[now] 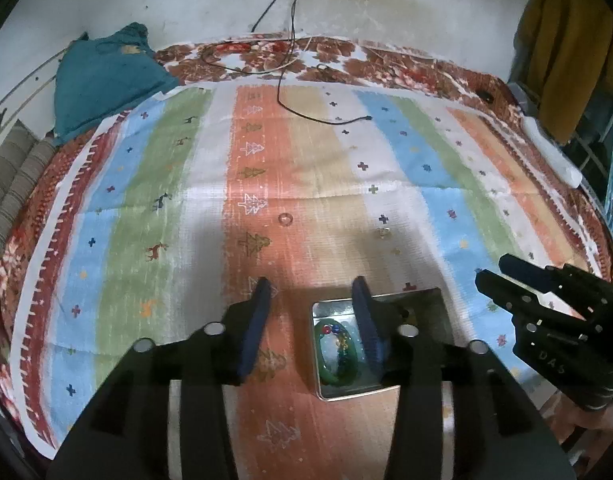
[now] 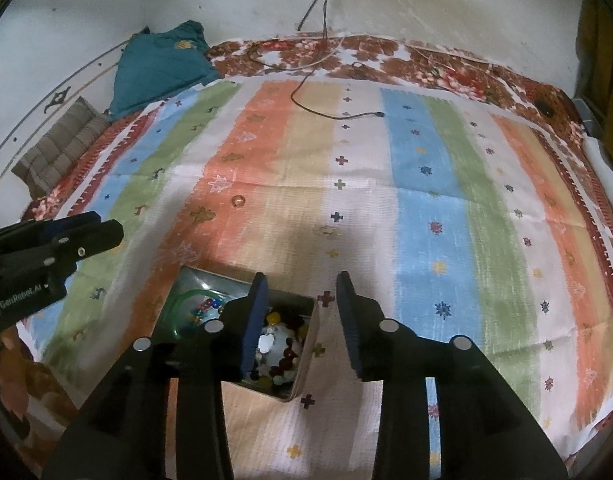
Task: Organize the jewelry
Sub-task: 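Move both tools toward the two small gold rings on the cloth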
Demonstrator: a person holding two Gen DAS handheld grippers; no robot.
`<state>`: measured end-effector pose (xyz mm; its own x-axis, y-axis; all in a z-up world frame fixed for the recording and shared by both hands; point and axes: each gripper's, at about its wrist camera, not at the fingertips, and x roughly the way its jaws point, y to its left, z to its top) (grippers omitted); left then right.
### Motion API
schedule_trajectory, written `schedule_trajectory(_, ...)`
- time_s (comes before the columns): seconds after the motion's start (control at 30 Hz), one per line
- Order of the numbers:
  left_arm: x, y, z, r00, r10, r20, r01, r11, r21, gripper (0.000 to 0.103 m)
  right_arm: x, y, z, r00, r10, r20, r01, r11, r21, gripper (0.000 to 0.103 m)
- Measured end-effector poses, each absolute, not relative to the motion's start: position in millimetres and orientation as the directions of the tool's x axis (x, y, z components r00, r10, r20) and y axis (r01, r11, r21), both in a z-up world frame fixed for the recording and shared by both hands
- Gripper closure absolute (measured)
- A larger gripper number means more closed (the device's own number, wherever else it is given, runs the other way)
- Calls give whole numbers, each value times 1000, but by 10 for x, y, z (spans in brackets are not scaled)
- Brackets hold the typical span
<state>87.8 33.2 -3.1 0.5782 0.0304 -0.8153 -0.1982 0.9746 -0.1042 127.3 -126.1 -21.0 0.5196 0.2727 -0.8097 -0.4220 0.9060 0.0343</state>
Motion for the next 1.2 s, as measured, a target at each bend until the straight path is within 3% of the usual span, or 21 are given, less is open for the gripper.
schedule_trajectory(0.2,991,337,-107,549,53,-834,-206,976,-73,52,1339,-1230,-256,507,256,-823,-419,908,24,59)
schedule_trajectory(0.3,1044,353,-135,538,60,-841,-212,975,-66,43,1376,-1213,-271,503,247,-828,-415,909,19,54)
schedule_trajectory(0.47,1129,372,-153,525,80,-847,-222,974,-46,40,1456,-1207,-297,493,238,-837,-407,913,20,49)
schedule_trajectory(0.73,1278,424,-192,507,93,-857,-223,974,-27,25,1577,-1181,-347,477,220,-851,-397,918,15,39)
schedule_trajectory(1.2,1634,608,-378,456,106,-884,-255,967,-16,22,1860,-1105,-488,445,200,-873,-397,918,9,31)
